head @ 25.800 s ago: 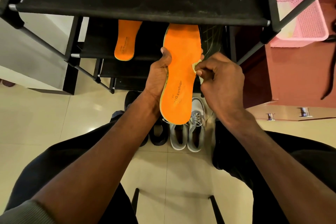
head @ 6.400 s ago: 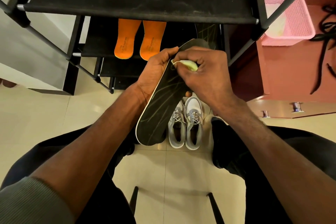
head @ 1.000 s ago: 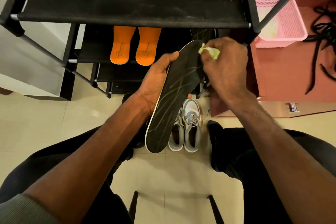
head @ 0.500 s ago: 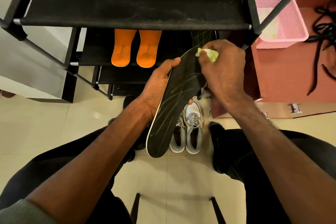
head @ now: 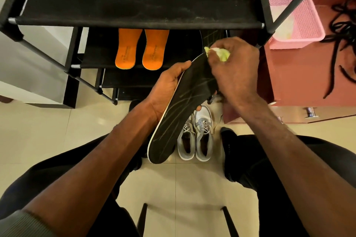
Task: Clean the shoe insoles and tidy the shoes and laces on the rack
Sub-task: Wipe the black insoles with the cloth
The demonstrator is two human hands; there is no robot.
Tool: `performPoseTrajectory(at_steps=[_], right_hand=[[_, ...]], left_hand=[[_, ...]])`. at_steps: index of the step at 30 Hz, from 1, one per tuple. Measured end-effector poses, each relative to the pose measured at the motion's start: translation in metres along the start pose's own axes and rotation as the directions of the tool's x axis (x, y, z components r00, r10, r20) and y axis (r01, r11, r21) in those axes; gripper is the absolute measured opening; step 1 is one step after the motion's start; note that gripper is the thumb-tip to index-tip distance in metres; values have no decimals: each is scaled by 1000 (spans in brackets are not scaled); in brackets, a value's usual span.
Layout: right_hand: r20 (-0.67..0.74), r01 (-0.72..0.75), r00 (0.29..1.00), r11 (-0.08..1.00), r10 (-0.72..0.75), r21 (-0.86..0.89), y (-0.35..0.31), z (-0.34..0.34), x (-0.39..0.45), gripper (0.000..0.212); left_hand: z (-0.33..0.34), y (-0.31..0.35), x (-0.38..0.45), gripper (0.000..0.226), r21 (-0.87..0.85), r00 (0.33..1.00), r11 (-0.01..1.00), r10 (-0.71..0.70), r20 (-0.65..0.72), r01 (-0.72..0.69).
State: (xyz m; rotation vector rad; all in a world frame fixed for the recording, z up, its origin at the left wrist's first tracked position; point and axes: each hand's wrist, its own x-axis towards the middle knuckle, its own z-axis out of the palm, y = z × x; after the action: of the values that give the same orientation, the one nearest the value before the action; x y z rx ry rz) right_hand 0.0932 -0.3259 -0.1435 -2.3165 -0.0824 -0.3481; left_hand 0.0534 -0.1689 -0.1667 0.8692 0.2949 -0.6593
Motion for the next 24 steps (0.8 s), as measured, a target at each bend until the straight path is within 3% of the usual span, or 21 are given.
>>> performPoseTrajectory(at_steps=[3, 7, 10, 13, 17, 24], right_hand=[[91, 70, 993, 995, -75, 67, -7, 6, -12, 16], [258, 228, 929, 959, -266, 166, -16, 21, -29, 12], [309, 277, 899, 950, -309, 143, -17, 22, -28, 14], [262, 256, 932, 967, -251, 13, -7, 13, -16, 14], [133, 47, 991, 992, -32, -113, 16, -11, 13, 17], [128, 43, 991, 993, -29, -108, 10, -4, 8, 20]], left_hand=[[-3, 3, -2, 54, -25, 999, 999, 37, -18, -37], [4, 9, -5, 61, -70, 991, 991, 107, -80, -112], [1, 11, -6, 60, -88, 985, 985, 142, -99, -150], [7, 12, -9, 46, -107, 995, 990, 82, -62, -88], [9, 8, -7, 51, -61, 996, 995, 78, -39, -81], [1, 5, -9, 48, 0, 992, 995, 101, -70, -101]])
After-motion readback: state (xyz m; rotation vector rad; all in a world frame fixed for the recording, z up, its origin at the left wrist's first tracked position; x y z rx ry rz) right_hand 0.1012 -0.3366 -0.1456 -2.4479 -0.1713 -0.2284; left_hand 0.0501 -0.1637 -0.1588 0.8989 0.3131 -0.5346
